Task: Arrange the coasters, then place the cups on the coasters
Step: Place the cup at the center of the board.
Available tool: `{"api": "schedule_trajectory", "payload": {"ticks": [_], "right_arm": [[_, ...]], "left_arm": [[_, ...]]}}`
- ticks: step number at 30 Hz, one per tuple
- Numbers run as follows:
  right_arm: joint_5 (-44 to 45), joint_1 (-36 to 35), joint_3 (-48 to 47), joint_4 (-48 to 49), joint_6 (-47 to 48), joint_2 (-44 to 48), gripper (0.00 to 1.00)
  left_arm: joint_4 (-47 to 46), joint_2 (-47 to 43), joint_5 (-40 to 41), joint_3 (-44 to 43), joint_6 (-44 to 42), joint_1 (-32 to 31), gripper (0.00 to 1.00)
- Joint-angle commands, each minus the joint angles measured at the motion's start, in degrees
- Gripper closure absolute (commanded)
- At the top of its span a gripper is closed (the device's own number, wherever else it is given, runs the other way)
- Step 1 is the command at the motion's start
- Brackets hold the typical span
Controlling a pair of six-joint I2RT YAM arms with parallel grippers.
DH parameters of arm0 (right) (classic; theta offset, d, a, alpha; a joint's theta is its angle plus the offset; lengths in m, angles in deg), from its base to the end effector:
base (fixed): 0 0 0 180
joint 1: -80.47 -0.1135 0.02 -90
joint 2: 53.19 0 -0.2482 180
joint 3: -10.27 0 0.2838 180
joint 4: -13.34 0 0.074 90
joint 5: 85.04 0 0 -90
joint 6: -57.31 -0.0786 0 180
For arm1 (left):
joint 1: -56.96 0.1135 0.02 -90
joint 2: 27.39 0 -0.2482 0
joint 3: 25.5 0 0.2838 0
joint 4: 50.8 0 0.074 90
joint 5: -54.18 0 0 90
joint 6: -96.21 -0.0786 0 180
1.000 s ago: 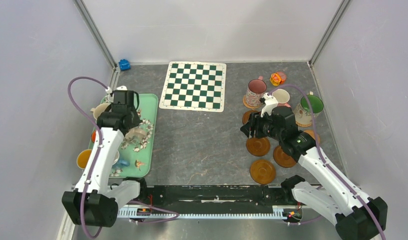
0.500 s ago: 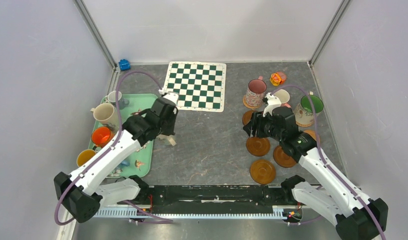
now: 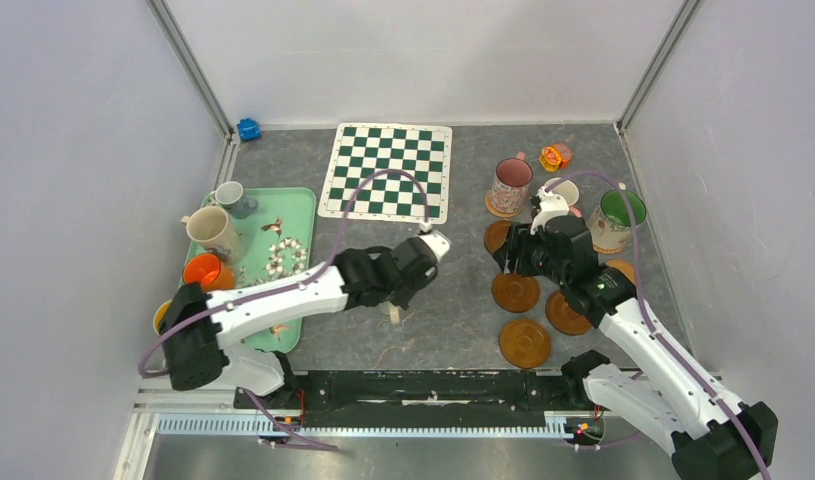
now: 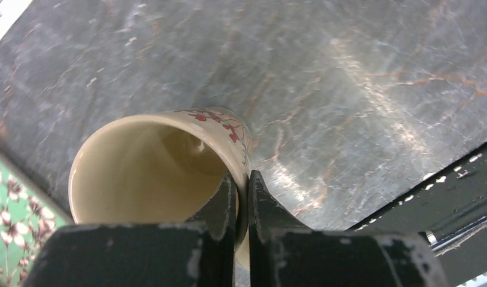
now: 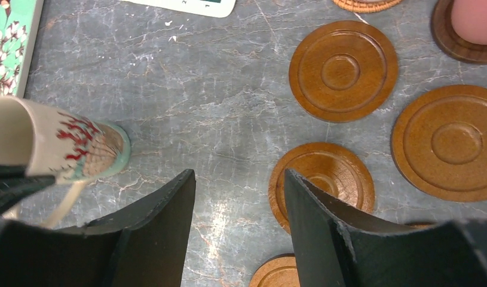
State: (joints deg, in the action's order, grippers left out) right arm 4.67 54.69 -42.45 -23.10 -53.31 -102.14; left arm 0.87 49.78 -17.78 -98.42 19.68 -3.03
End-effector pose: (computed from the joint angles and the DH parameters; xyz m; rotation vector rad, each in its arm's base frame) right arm 0.2417 0.1172 0.2370 -0.1011 2.1770 0.4744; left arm 0.1868 -0.2747 0.2113 0.8685 2.3260 -0.1391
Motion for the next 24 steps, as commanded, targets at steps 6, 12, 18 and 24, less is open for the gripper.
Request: {"api": "schedule_trajectory", "payload": {"ticks": [6, 12, 18, 24], "right_arm": [[4.6, -0.3, -1.6, -0.4, -0.6, 2.4, 0.41], [4.8, -0.3, -1.6, -0.9, -0.6, 2.4, 0.41], [4.0, -0.3, -3.0, -1.4, -1.9, 1.8, 0.41], [-1.4, -0.6, -5.3, -1.4, -3.5, -1.3, 0.44]], "left_arm": [[-7.3, 9.4, 3.1, -9.8, -4.9, -8.9, 0.98], [-9.2, 11.1, 1.0, -10.3, -3.4, -9.3, 0.61], [-11.3, 7.3, 7.0, -8.0, -2.8, -9.1, 0.14], [-8.6, 1.9, 7.7, -8.2, -1.9, -3.7, 0.00]]}}
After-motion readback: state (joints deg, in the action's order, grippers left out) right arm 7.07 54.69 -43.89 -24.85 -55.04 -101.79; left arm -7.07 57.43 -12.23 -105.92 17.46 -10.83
